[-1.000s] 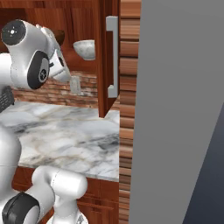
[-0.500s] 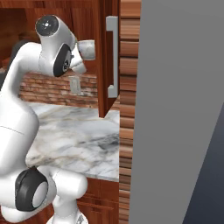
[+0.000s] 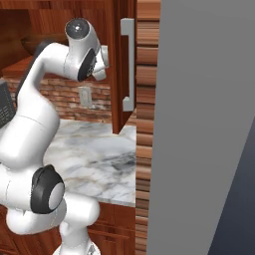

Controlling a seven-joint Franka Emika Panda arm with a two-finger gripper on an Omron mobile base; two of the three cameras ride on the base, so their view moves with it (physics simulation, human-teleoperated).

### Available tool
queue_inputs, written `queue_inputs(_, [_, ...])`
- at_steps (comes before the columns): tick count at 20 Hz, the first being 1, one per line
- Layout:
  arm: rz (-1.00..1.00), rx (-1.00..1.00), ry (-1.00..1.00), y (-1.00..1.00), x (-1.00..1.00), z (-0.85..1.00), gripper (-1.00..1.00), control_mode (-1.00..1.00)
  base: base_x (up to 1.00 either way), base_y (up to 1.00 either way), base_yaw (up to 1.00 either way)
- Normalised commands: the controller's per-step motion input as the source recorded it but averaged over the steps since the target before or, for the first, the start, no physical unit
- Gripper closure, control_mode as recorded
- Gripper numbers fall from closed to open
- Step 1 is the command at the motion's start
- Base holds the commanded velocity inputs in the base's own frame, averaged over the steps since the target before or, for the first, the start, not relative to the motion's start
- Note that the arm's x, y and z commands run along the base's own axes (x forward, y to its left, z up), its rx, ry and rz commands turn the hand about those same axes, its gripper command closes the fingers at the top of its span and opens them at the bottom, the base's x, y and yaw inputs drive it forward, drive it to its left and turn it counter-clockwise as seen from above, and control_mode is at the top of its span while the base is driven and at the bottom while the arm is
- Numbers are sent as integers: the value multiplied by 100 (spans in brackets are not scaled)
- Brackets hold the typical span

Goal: Take the smaller bowl and place it next to the appetizer plate on the dining counter , and place the larger bowl next to the plate with cooked food.

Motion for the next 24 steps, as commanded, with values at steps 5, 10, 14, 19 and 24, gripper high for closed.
queue_inputs(5, [0, 1, 10, 0, 59, 0, -100, -100, 0, 0, 0])
queue_inputs(10, [0, 4, 0, 0, 44, 0, -100, -100, 0, 0, 0])
queue_inputs(14, [0, 4, 0, 0, 43, -6, -100, -100, 0, 0, 0])
queue_inputs(19, [0, 3, 0, 4, 32, -16, -100, -100, 0, 0, 0])
queue_inputs(24, [0, 2, 0, 16, 17, -31, -100, -100, 0, 0, 0])
